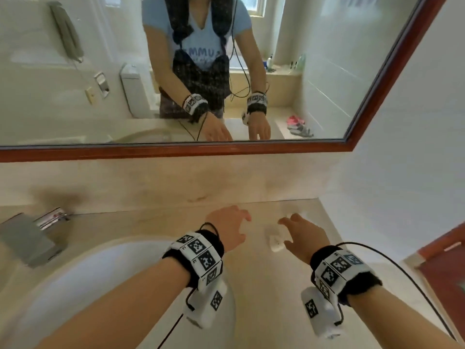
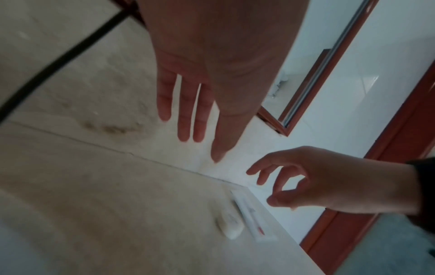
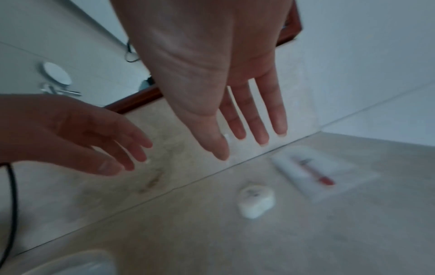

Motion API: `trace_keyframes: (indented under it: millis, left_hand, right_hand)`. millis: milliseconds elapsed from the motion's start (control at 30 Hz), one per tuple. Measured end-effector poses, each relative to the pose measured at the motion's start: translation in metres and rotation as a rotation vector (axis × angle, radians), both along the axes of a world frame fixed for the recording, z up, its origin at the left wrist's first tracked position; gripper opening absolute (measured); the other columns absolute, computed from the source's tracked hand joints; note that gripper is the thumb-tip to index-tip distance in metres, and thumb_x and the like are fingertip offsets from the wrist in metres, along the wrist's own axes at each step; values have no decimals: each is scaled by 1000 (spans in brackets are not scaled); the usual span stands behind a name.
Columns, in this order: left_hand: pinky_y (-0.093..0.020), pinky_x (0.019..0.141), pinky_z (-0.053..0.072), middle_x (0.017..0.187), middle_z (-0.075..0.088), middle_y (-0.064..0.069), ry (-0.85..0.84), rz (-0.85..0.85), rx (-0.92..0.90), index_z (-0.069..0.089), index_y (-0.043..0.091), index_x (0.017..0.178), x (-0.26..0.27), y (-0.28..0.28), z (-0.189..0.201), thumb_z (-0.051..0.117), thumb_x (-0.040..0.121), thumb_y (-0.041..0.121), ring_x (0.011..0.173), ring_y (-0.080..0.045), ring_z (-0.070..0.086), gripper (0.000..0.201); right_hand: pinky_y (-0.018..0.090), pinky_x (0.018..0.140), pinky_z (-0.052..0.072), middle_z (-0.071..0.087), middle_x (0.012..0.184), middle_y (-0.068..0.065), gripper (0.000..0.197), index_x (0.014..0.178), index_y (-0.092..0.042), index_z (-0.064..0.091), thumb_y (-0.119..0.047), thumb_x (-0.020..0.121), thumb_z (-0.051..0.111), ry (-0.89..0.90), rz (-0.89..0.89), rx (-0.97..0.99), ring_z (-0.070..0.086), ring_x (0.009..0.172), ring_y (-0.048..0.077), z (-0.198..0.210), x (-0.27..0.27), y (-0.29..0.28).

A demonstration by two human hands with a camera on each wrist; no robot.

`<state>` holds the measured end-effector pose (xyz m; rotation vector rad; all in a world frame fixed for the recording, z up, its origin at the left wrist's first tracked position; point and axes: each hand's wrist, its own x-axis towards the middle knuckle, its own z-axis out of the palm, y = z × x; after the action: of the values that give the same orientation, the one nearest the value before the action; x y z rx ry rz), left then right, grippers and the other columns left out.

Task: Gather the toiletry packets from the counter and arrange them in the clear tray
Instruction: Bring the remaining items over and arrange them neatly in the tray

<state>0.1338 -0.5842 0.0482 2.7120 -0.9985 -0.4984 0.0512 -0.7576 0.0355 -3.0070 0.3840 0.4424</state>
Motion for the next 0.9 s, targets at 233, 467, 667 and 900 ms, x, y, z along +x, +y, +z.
trace_keyframes:
  millis: [233,467,667,900]
  left_hand:
    - [-39,101,40,132,47,-7,68,-91,119,44,23,131,-5,-83,-43,55,87,33,122,-26,45,47]
    - [-40,98,40,129,44,-9,62,-129,226,46,19,127,-4,-110,-73,53,87,26,120,-28,41,41]
    - [-39,96,45,125,44,-7,102,-90,194,49,22,126,0,-112,-84,54,87,19,116,-27,47,39]
    - [-37,90,49,122,46,-7,100,-11,97,52,21,120,10,-107,-86,56,86,14,111,-26,50,35]
  right_hand:
    - [34,87,53,42,132,8,50,142,-27,31,-23,95,48,4,-181,16,50,116,25,-44,0,-57]
    - [34,86,53,37,136,9,56,144,-29,24,-34,94,49,8,-202,54,46,119,26,-69,11,-70]
    - [34,89,51,32,143,9,67,149,-31,14,-42,94,50,28,-181,29,39,126,26,-77,26,-70]
    - [34,85,51,36,135,12,65,146,-32,20,-16,91,51,35,-206,58,40,120,28,-81,41,-65]
